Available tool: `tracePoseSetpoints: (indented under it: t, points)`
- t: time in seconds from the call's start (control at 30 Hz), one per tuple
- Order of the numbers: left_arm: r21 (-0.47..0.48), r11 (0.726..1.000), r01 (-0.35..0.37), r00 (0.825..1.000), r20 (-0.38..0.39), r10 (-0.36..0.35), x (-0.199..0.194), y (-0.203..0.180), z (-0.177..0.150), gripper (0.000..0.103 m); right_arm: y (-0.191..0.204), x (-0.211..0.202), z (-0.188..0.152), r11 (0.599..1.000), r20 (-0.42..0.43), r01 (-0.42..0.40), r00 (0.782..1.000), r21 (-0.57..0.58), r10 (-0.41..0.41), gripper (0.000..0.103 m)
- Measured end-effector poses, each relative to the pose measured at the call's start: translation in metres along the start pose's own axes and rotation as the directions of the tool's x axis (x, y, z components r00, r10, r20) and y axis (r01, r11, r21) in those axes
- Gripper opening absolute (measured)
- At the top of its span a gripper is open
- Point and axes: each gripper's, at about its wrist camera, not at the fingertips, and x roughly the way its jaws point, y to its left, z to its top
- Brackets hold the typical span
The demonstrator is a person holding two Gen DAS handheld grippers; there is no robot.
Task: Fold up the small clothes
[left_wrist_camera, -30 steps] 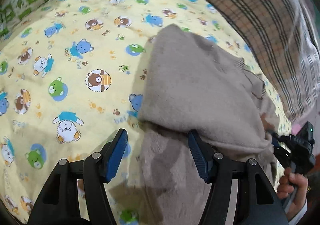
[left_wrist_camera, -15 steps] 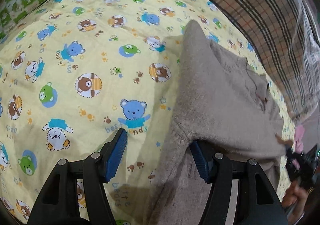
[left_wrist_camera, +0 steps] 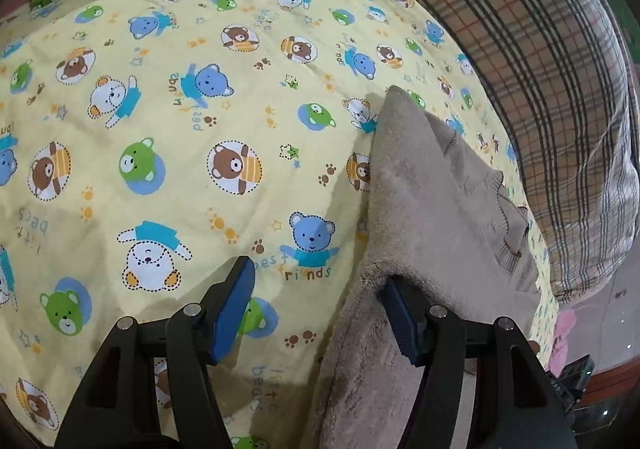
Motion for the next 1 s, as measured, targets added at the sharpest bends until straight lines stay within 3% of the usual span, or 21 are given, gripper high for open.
tracePoseSetpoints:
  t: [0.07, 0.13, 0.2, 0.37, 0.53, 0.63, 0.77, 0.83, 0.9, 1.0]
  points:
    - [-0.008, 1.000, 0.005, 1.000, -0.001, -0.005, 0.000, 0.002, -0.001, 0.064, -0.002, 0.000, -0.001, 1.000, 0.000, 0.007, 1.000, -0.009, -0.007, 0.008]
    - [-0.015, 1.000, 0.009, 1.000, -0.006, -0.009, 0.001, 0.002, -0.002, 0.064, -0.002, 0.006, 0.000, 1.000, -0.024, 0.020, 1.000, -0.008, -0.020, 0.017]
    - [-0.015, 1.000, 0.006, 1.000, -0.019, -0.006, -0.002, 0.003, -0.002, 0.064, -0.008, 0.011, -0.001, 0.997, -0.073, 0.082, 0.994, 0.008, -0.082, 0.017]
    - [0.013, 1.000, 0.005, 0.998, -0.066, -0.004, -0.016, 0.003, -0.014, 0.064, -0.012, -0.018, -0.002, 0.995, -0.036, 0.082, 0.996, 0.051, -0.080, 0.020]
    - [0.071, 0.997, 0.015, 0.990, -0.143, -0.005, -0.043, -0.001, -0.052, 0.064, -0.007, -0.055, -0.010, 0.997, -0.004, 0.065, 0.998, 0.038, -0.065, 0.024]
    - [0.115, 0.993, 0.024, 0.979, -0.204, 0.000, -0.058, -0.009, -0.083, 0.066, -0.001, -0.072, -0.020, 0.998, 0.004, 0.065, 0.998, 0.023, -0.065, 0.035]
    - [0.175, 0.984, 0.029, 0.961, -0.276, 0.020, -0.072, -0.018, -0.126, 0.067, 0.011, -0.092, -0.039, 0.998, 0.015, 0.059, 0.998, -0.009, -0.059, 0.036]
    - [0.198, 0.980, 0.033, 0.944, -0.328, 0.035, -0.073, -0.022, -0.148, 0.068, 0.016, -0.101, -0.050, 0.998, 0.019, 0.062, 0.998, -0.027, -0.061, 0.037]
    - [0.244, 0.969, 0.021, 0.918, -0.388, 0.078, -0.068, -0.028, -0.170, 0.067, 0.019, -0.110, -0.062, 0.997, 0.018, 0.061, 0.998, -0.044, -0.060, 0.041]
    - [0.326, 0.945, -0.016, 0.908, -0.391, 0.150, -0.060, -0.037, -0.189, 0.068, 0.020, -0.122, -0.080, 0.997, 0.023, 0.065, 0.998, -0.050, -0.064, 0.046]
